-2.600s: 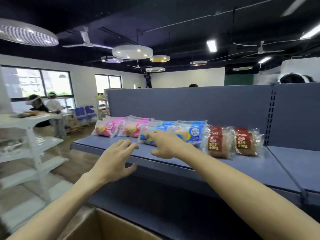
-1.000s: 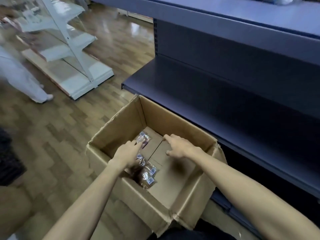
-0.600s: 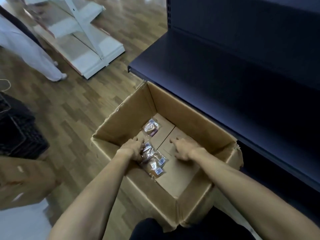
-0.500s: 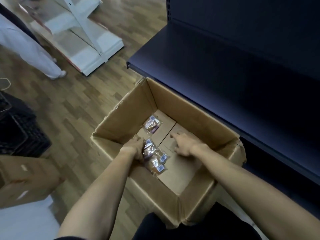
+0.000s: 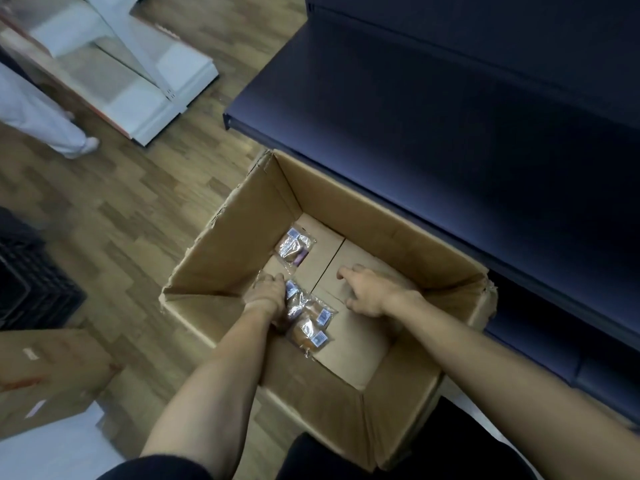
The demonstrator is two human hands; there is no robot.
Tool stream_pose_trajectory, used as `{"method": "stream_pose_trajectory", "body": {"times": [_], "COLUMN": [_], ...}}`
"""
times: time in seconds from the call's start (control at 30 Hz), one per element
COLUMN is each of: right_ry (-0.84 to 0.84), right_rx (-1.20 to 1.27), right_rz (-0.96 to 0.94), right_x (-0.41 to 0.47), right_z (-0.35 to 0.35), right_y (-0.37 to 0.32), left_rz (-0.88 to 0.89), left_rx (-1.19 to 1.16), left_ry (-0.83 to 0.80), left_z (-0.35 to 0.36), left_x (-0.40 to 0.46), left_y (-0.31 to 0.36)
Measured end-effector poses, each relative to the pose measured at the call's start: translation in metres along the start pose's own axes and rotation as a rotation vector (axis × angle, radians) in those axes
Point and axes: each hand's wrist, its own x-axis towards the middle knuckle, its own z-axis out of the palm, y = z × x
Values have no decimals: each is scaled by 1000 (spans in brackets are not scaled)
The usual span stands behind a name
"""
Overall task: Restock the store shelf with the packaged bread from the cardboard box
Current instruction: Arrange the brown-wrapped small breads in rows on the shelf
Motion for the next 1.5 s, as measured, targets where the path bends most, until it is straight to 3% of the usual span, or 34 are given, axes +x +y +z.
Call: {"method": "stream_pose_trajectory", "body": {"times": [0.4, 0.87, 1.5], "right_ry": [-12, -99, -157], "right_rx": [-46, -64, -100], "right_rz": [-2, 89, 135], "right_x": [-2, 0, -3], "right_z": [-4, 4, 6], "right_y": [-3, 5, 7], "left_rz": [-24, 158, 227], "left_rx": [-117, 81, 38], "left_ry": [-53, -451, -133], "left_z": [-6, -12, -18], "left_x": [-3, -26, -38], "left_y": [5, 22, 39]}}
